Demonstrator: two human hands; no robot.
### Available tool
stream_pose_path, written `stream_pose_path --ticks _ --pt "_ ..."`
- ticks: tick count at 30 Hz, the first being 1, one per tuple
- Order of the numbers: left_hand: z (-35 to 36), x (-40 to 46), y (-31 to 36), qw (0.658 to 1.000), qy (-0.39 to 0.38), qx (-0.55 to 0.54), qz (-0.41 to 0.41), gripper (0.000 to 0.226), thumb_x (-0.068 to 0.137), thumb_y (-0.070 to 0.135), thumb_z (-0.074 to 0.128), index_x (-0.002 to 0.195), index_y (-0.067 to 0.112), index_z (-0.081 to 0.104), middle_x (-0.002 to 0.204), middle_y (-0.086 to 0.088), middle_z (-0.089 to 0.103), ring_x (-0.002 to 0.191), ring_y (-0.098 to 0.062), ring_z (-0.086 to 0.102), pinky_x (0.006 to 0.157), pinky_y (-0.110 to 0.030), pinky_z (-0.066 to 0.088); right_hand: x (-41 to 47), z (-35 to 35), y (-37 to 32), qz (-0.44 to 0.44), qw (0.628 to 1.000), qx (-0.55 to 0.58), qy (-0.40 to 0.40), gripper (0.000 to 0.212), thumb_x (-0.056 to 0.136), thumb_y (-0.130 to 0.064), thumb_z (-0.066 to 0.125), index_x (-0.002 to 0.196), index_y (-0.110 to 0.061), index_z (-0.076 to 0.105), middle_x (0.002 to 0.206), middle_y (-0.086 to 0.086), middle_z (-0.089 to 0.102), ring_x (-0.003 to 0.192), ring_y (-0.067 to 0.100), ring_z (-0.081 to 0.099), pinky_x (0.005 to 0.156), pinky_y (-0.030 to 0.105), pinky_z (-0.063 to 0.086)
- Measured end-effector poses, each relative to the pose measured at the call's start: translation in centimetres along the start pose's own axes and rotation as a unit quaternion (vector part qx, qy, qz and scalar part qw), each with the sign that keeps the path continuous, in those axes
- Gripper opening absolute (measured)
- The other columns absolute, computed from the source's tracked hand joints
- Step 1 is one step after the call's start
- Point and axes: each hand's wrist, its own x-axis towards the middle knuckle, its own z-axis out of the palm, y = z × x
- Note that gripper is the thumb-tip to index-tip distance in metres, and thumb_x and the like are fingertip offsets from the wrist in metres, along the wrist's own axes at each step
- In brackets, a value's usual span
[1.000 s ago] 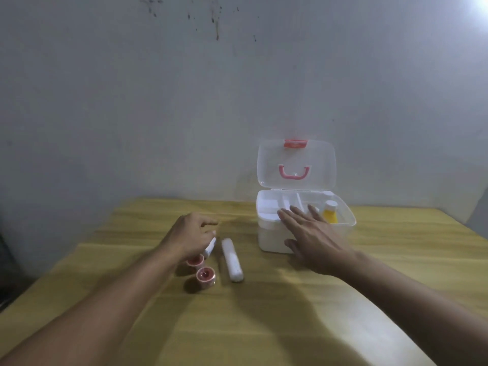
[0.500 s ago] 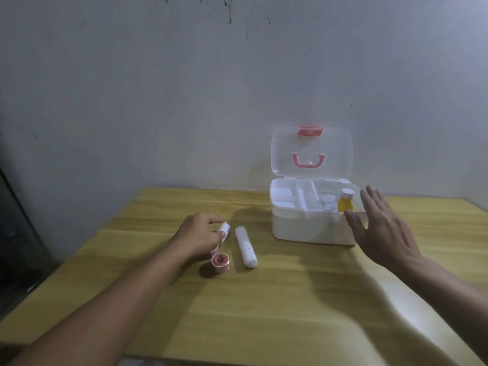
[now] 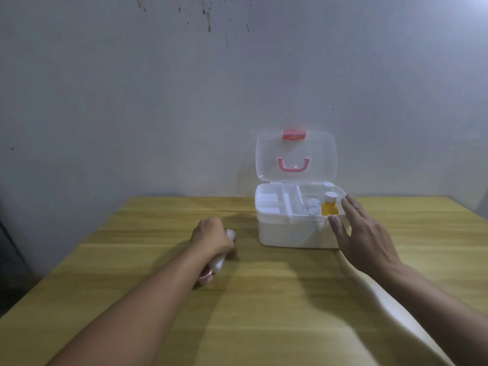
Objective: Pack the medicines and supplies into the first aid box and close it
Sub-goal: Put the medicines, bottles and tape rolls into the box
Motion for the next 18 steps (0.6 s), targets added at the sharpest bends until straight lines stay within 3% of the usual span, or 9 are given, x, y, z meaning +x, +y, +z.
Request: stream_pose_path --ticks 1,3,5,7,8,10,12,16,18 --pt "0.1 0.2 0.0 1.0 0.009 -0.027 0.005 0.026 0.075 0.033 0.063 0.082 0.009 0.067 0.088 -0.011 0.068 0.084 -0.03 0.063 0.063 -0.027 0.044 0.0 0.0 0.1 -0.001 1.0 0.001 0.002 0.056 0.096 -0.031 0.051 0.143 -0.003 0.04 0.151 0.013 0.039 0.141 0.026 0.035 0.106 0.041 0.037" --pt "0.0 0.2 0.0 0.997 0.022 -0.079 0.007 0.028 0.081 0.03 0.056 0.068 0.006 0.063 0.072 -0.01 0.062 0.073 -0.03 0.06 0.059 -0.03 0.044 0.0 0.1 0.1 -0.004 1.0 0.003 0.004 0.055 0.096 -0.03 0.051 0.142 -0.002 0.041 0.15 0.014 0.04 0.14 0.028 0.037 0.105 0.042 0.039" --pt "-0.5 0.2 0.2 0.992 0.047 -0.118 0.009 0.029 0.083 0.031 0.055 0.074 0.008 0.07 0.078 -0.012 0.068 0.08 -0.031 0.065 0.065 -0.033 0.05 0.0 0.1 0.2 -0.007 1.0 0.004 0.006 0.054 0.096 -0.03 0.051 0.141 -0.001 0.043 0.149 0.016 0.041 0.138 0.03 0.038 0.104 0.043 0.04" --pt "-1.9 0.2 1.1 0.982 0.09 -0.164 0.027 0.021 0.083 0.028 0.06 0.092 0.017 0.075 0.095 -0.01 0.073 0.095 -0.029 0.067 0.071 -0.027 0.046 0.0 0.2 0.2 -0.013 1.0 0.002 0.011 0.053 0.098 -0.032 0.048 0.14 0.0 0.044 0.148 0.017 0.043 0.137 0.031 0.04 0.103 0.043 0.042" --pt "-2.9 0.1 2.0 0.974 0.107 -0.194 0.04 0.02 0.084 0.026 0.061 0.097 0.019 0.074 0.094 -0.008 0.072 0.095 -0.029 0.065 0.07 -0.024 0.043 0.1 0.3 0.3 -0.015 1.0 0.001 0.015 0.053 0.098 -0.033 0.047 0.14 0.0 0.044 0.148 0.016 0.043 0.137 0.031 0.04 0.102 0.043 0.042" --pt "-5.0 0.2 4.1 0.959 0.117 -0.249 0.074 0.011 0.085 0.024 0.058 0.085 0.022 0.068 0.077 -0.001 0.063 0.081 -0.027 0.06 0.06 -0.025 0.041 0.1 0.4 0.3 -0.015 1.0 0.0 0.016 0.054 0.098 -0.034 0.047 0.14 -0.002 0.044 0.148 0.015 0.043 0.139 0.029 0.037 0.103 0.043 0.042" --pt "-6.5 0.3 6.8 0.948 0.102 -0.277 0.118 0.016 0.087 0.027 0.056 0.072 0.028 0.057 0.072 0.004 0.056 0.075 -0.023 0.053 0.059 -0.026 0.041 0.0 0.4 0.4 -0.017 1.0 -0.004 0.021 0.058 0.096 -0.039 0.043 0.14 -0.002 0.045 0.147 0.015 0.044 0.138 0.029 0.039 0.102 0.043 0.043" --pt "-6.0 2.2 11.2 0.951 0.048 -0.237 0.193 0.023 0.09 0.03 0.055 0.103 0.015 0.067 0.098 -0.002 0.059 0.091 -0.022 0.054 0.08 -0.029 0.042 0.0 0.5 0.4 -0.016 1.0 0.0 0.024 0.063 0.091 -0.042 0.04 0.138 -0.001 0.047 0.145 0.016 0.047 0.137 0.03 0.041 0.102 0.043 0.043" --pt "-4.8 3.0 12.7 0.961 0.012 -0.194 0.198 0.012 0.091 0.028 0.054 0.093 0.018 0.06 0.095 -0.003 0.053 0.087 -0.024 0.049 0.078 -0.03 0.04 0.0 0.5 0.4 -0.016 0.999 0.003 0.027 0.063 0.091 -0.043 0.04 0.138 -0.002 0.047 0.145 0.015 0.047 0.137 0.029 0.041 0.103 0.041 0.042"
